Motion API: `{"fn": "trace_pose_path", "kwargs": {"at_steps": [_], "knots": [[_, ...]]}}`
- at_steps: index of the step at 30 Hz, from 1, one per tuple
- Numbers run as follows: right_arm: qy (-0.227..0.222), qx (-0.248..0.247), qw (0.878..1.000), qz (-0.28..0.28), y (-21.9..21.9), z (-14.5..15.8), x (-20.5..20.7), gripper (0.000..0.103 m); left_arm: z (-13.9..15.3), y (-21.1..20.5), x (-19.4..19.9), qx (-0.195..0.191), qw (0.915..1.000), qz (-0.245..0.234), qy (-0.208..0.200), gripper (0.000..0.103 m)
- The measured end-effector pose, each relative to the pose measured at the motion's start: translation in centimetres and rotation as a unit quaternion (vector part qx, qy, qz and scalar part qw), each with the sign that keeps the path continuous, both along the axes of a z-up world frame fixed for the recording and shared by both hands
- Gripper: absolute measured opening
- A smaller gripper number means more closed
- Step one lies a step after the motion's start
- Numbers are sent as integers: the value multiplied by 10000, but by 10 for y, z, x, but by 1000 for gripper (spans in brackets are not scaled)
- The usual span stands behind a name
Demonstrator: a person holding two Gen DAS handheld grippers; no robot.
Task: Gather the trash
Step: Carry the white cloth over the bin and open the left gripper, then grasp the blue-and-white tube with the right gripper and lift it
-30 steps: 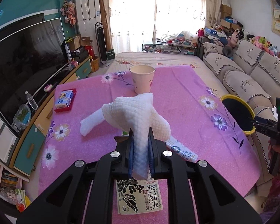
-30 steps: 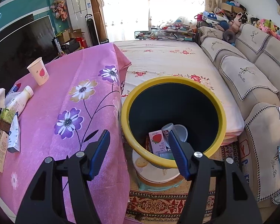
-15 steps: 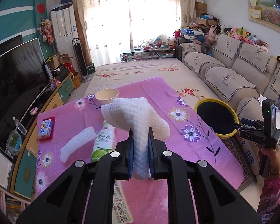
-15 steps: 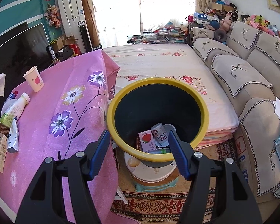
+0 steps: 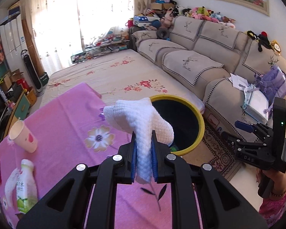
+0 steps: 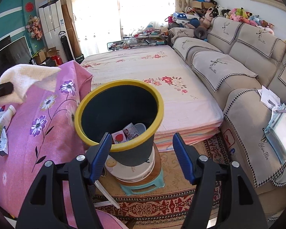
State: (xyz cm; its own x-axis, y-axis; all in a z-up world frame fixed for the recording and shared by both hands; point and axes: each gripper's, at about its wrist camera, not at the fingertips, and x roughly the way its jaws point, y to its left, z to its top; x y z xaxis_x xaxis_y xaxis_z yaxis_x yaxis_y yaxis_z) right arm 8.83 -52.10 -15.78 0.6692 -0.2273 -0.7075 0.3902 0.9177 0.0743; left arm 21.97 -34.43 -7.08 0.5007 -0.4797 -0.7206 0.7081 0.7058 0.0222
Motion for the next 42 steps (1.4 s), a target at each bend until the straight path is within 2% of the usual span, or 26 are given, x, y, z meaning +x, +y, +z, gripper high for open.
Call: {"fn": "trace_pose_path", "kwargs": {"at_steps": [3, 8, 10, 11, 12, 14, 17, 21, 23, 26, 29, 33, 37, 42], "knots": [[40, 71, 9998, -169, -13, -7, -12, 63, -19, -47, 8, 195, 9994, -274, 62, 14], [119, 191, 9991, -358, -27, -19, -27, 63, -52, -108, 29, 489, 9978, -406, 188, 14], [132, 224, 9989, -397, -31, -22, -31, 63, -62, -121, 36, 563, 9977, -344, 178, 38], [130, 239, 9988, -414, -32, -22, -31, 64, -66, -127, 40, 565, 9978, -310, 153, 65], [125, 251, 9987, -426, -33, -22, -32, 64, -69, -131, 42, 544, 9981, -264, 81, 71], [122, 270, 9986, -428, -34, -23, -32, 64, -72, -137, 46, 608, 9979, -209, -31, 71], [129, 289, 9987, -399, -31, -24, -30, 64, -70, -135, 48, 536, 9985, -122, 51, 71], [144, 319, 9988, -328, -28, -26, -27, 64, -50, -103, 37, 257, 9997, 17, -10, 72], [156, 318, 9990, -275, -24, -26, -24, 64, -34, -78, 25, 52, 9999, 104, -113, 75], [153, 307, 9993, -172, -16, -23, -20, 64, -12, -32, 2, -194, 9989, 230, -352, 82], [130, 280, 9995, -37, -5, -19, -15, 64, 1, 6, -21, -241, 9973, 361, -584, 85], [95, 241, 9994, 250, 18, -12, -5, 65, 12, 71, -42, -479, 9947, 724, -553, 87], [54, 174, 9964, 828, 62, -4, 14, 65, 16, 146, -58, -654, 9868, 1370, -561, 92], [-7, 226, 9833, 1804, 133, 7, 41, 65, 12, 231, -77, -396, 9705, 2262, -736, 94]]}}
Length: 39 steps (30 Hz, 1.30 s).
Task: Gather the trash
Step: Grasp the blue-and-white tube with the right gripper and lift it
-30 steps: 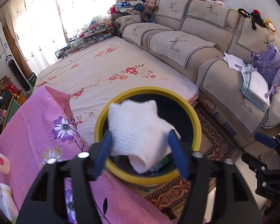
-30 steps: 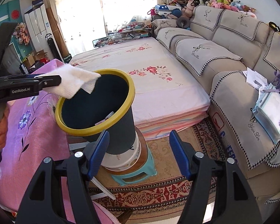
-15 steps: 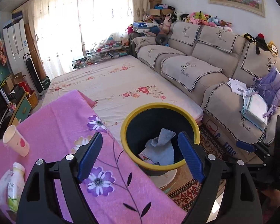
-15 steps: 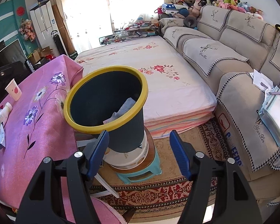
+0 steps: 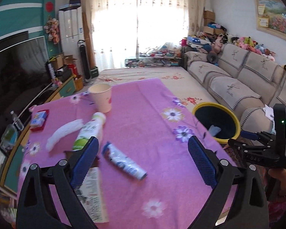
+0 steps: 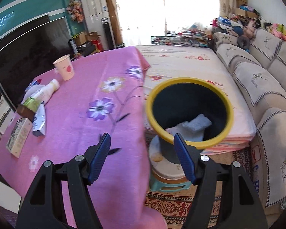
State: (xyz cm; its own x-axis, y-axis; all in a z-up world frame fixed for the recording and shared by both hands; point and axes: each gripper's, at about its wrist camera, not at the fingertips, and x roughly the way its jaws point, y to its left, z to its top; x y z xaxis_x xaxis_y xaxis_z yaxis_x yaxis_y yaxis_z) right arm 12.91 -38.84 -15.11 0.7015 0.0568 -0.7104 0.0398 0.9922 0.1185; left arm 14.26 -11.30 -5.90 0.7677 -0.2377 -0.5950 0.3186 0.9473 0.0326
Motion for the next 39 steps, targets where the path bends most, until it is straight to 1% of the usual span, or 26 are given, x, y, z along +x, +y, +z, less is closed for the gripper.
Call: {"fn": "trace_pose_path", "kwargs": {"at_steps": [3, 7, 9, 11, 13, 17, 20, 23, 25, 27, 31, 34, 36, 37, 39], "knots": [[-2, 131, 9976, 679, 46, 4, 16, 65, -5, 44, -8, 18, 9990, 443, -1, 96], [41, 168, 9881, 1525, 111, 9, 37, 65, -14, 91, -15, -5, 9965, 834, 5, 96], [73, 69, 9837, 1794, 140, 10, 48, 65, -17, 106, -19, -8, 9955, 948, -2, 96], [126, 51, 9789, 2041, 166, 9, 60, 65, -18, 109, -21, -47, 9949, 1006, -7, 96], [263, -24, 9749, 2212, 185, 2, 73, 65, -20, 115, -23, -68, 9946, 1038, 13, 96], [535, -328, 9698, 2357, 216, -16, 95, 65, -21, 118, -23, -88, 9944, 1052, 24, 96], [667, -560, 9678, 2363, 230, -25, 107, 65, -22, 120, -23, -120, 9942, 1071, 24, 96], [695, -695, 9659, 2394, 237, -30, 112, 63, -21, 121, -24, -125, 9940, 1085, 29, 96], [720, -799, 9648, 2398, 240, -33, 115, 58, -23, 122, -23, -140, 9938, 1099, 40, 96], [757, -857, 9639, 2404, 242, -36, 116, 49, -23, 121, -21, -155, 9937, 1111, 65, 96], [803, -902, 9629, 2413, 241, -39, 117, 45, -26, 119, -20, -143, 9937, 1106, 108, 96], [803, -877, 9628, 2427, 241, -40, 116, 39, -28, 117, -19, -138, 9938, 1093, 118, 96], [792, -866, 9628, 2434, 240, -39, 115, 30, -29, 116, -19, -143, 9940, 1080, 122, 96], [787, -871, 9628, 2432, 241, -39, 115, 28, -30, 116, -19, -142, 9940, 1076, 122, 96], [786, -810, 9630, 2448, 240, -39, 114, 16, -30, 114, -19, -131, 9942, 1062, 124, 96]]}}
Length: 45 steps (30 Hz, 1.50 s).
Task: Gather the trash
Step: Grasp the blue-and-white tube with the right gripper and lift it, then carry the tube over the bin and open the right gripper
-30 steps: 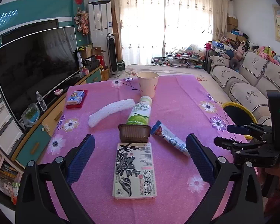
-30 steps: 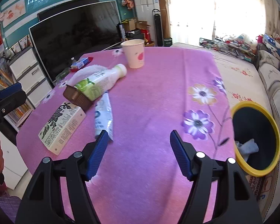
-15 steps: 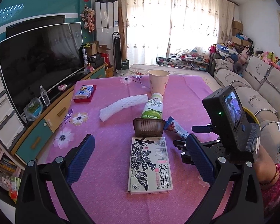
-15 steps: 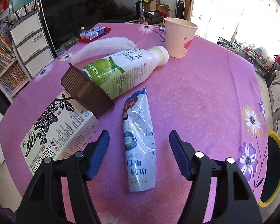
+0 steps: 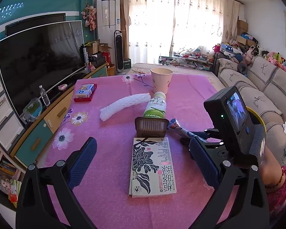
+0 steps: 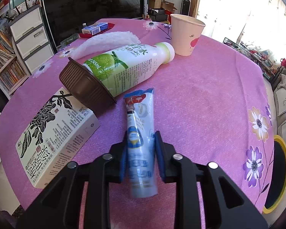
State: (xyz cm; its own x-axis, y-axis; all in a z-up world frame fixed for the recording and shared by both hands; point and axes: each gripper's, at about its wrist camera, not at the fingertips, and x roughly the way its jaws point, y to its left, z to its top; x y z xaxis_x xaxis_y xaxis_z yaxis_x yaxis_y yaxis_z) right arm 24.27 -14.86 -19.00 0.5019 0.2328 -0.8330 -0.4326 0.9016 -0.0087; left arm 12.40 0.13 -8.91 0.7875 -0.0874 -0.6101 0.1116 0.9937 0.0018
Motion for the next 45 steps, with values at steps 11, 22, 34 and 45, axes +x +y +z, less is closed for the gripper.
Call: {"fn": "trace_pose_path", "kwargs": {"at_steps": [11, 22, 34, 45], "knots": [[-112, 342, 9993, -142, -27, 17, -19, 15, -3, -3, 2, 7, 10000, -30, 41, 96], [-380, 213, 9849, -1676, -163, 31, -15, 15, -8, -19, 6, 85, 9997, -180, 108, 96], [-123, -120, 9433, -3314, -313, -5, 5, 16, -10, -43, 14, 226, 9989, -370, 193, 96], [120, -170, 9304, -3660, -346, -33, 22, 40, -14, -52, 18, 292, 9982, -442, 281, 96]]}}
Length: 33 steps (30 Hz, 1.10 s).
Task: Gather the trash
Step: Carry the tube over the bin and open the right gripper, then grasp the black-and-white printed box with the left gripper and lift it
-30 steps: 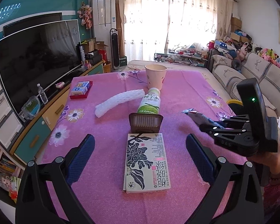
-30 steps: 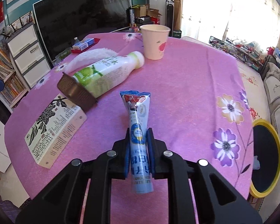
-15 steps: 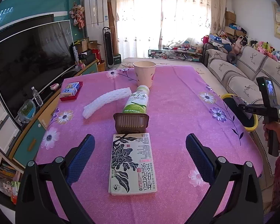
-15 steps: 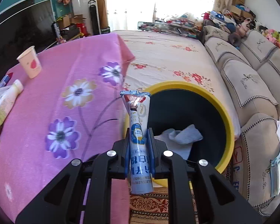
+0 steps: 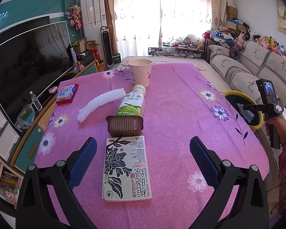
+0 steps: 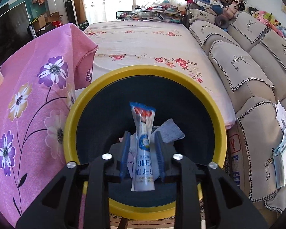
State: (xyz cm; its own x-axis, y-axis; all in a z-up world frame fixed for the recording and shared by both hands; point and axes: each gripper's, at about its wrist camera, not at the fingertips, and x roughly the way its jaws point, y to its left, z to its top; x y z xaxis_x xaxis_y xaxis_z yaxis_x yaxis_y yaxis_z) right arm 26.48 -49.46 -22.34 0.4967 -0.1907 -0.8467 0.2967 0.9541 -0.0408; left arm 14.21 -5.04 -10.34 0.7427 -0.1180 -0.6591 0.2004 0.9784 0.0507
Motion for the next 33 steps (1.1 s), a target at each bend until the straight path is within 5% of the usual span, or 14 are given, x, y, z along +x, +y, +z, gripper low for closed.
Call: {"fn": "trace_pose_path", "kwargs": {"at_steps": [19, 33], "knots": [[-1002, 189, 9944, 271, 52, 52, -82, 57, -33, 18, 17, -56, 9982, 258, 544, 96], [-1121, 324, 9913, 605, 81, 66, -93, 60, -75, 28, 49, 187, 9936, 441, 1020, 96]]}}
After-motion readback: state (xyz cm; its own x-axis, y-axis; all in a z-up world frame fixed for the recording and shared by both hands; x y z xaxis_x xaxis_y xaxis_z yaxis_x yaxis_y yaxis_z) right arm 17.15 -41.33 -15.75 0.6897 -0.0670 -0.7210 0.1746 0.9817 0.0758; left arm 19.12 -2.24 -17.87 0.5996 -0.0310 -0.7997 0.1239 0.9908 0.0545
